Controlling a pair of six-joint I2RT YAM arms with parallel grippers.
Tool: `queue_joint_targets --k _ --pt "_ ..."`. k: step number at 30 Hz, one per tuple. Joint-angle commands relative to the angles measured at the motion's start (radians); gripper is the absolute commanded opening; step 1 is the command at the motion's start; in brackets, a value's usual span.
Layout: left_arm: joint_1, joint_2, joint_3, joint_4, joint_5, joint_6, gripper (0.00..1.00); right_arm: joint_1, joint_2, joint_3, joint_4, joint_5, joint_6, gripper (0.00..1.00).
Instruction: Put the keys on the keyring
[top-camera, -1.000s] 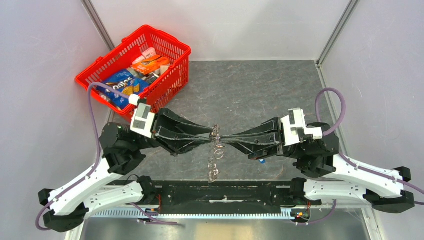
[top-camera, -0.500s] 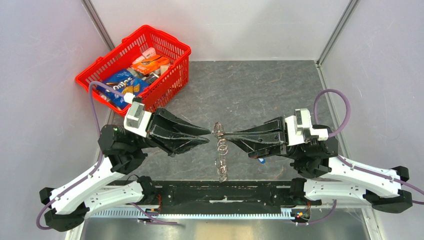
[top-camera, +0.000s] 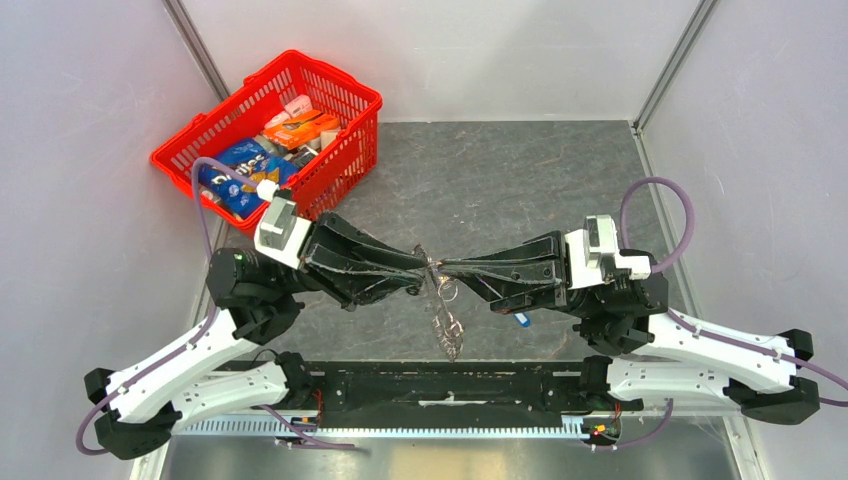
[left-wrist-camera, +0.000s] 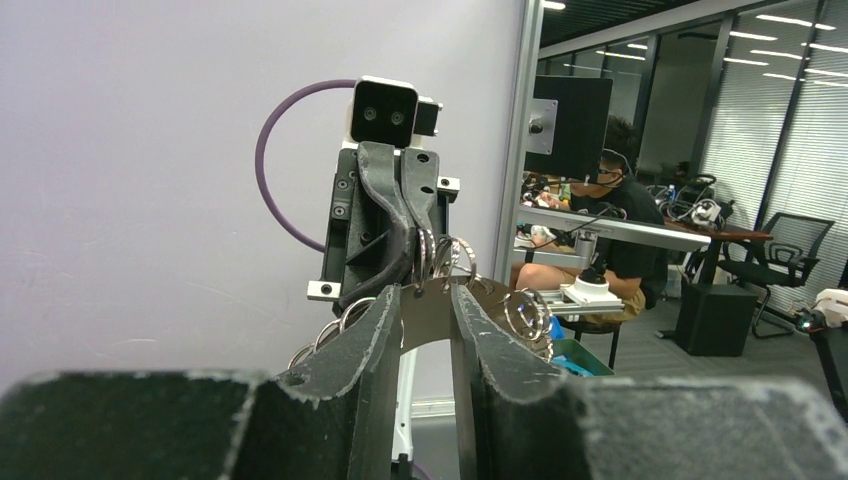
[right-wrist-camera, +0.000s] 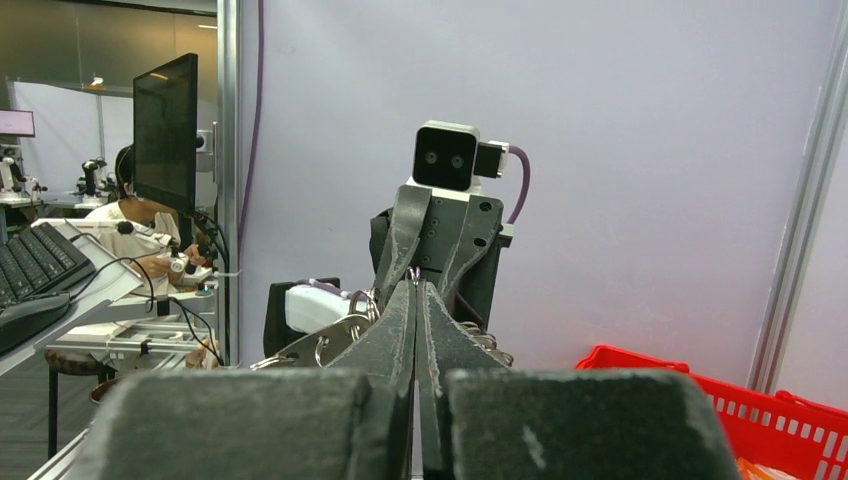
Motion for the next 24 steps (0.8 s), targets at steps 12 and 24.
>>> queue_joint_targets --k 12,24 --pt "-0.001 0.017 0.004 0.074 0.019 -0.049 0.29 0.0 -0.004 -0.008 0.097 0.026 0.004 0.0" --pt "0.0 0.023 0.007 0.078 0.019 -0.048 0.29 0.0 0.028 -0.02 0.155 0.043 0.011 0.0"
